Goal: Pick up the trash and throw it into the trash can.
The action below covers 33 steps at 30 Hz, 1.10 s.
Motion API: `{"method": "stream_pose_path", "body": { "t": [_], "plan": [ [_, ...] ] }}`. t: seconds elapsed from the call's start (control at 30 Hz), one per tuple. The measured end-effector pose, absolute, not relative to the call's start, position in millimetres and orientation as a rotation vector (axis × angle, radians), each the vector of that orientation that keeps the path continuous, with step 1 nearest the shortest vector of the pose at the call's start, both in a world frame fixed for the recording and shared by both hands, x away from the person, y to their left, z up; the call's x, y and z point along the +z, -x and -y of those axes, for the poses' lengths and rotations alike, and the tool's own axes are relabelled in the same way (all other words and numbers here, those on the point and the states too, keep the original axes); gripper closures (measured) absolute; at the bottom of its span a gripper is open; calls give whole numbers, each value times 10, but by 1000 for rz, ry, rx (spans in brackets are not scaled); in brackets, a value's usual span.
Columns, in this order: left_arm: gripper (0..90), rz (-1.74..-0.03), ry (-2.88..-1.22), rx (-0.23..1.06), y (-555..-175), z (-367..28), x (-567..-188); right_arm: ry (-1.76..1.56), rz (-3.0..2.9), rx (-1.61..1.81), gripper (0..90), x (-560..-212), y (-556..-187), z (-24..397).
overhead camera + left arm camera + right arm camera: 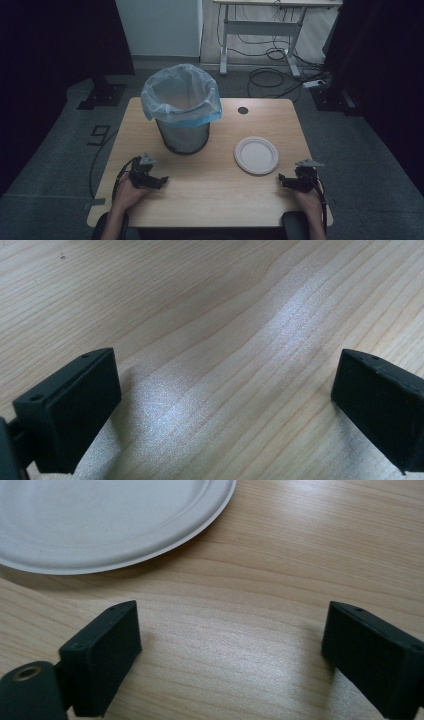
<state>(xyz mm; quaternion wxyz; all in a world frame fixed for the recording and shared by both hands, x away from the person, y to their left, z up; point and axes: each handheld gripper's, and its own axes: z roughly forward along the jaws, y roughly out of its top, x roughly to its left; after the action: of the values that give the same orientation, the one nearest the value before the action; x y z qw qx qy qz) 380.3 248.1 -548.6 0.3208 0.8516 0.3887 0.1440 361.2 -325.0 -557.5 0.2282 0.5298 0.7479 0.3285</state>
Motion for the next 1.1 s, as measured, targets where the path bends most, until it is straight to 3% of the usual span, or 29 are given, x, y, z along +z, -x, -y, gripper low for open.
{"method": "stream_pose_path", "body": {
  "t": [0.4, 0.57, 0.67, 1.1],
  "plan": [
    [0, -1025, -2235, 379, -3807, -2474, -5486, -1473, -2080, 879, 1, -5575, -3646, 3199],
    [0, -1026, -2235, 379, -3808, -2473, -5486, -1487, -2087, 860, 29, -5554, -3655, 3192],
    [0, -1026, -2236, 379, -3808, -2473, -5486, -1486, -2098, 858, 102, -5522, -3655, 3201],
    [0, -1026, -2236, 379, -3808, -2473, -5486, -1483, -2101, 897, 97, -5131, -3905, 3101]
  ]
}}
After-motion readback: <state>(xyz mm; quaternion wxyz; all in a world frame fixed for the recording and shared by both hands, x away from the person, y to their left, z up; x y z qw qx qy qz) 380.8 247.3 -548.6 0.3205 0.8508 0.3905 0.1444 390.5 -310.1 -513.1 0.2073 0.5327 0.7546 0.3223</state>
